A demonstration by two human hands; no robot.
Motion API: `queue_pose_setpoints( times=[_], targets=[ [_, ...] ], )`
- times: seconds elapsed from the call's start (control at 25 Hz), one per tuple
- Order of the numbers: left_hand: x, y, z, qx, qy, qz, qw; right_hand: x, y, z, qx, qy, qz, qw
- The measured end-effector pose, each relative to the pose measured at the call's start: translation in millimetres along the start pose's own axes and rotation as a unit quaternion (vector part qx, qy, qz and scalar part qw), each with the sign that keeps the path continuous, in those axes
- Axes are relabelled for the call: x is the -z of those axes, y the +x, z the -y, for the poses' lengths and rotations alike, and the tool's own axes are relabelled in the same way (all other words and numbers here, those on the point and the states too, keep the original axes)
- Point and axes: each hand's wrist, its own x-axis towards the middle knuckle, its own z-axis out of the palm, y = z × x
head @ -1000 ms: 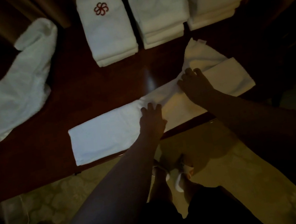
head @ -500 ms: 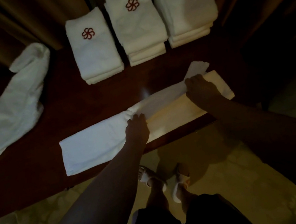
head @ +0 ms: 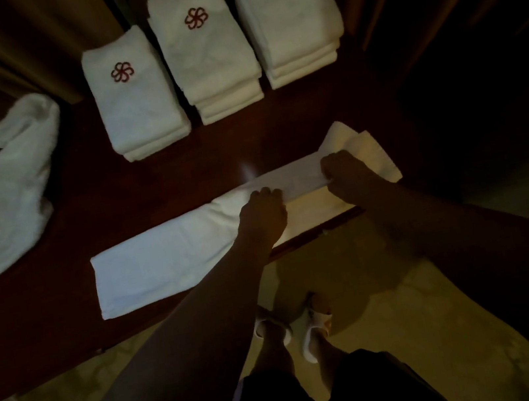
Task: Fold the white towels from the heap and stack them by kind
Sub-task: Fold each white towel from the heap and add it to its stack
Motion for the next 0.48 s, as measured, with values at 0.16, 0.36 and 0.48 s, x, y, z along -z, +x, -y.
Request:
queue_pose_setpoints(
  times=[0.16,0.36,0.48],
  targets=[
    [-10,-3,11,-0.025,-0.046,0.065,0.997,-1,-14,-12,-0.013,0.007,0.042,0.999],
    [-11,7,20,0.014,-0.126,-0.012,0.992,-1,-10,-24,-0.208,0.053,0.049,0.975],
    [-2,23,22,0.016,-0.127,-0.027,0.991,1,0,-27,-0.234,0.022,0.033,0.971]
  ],
)
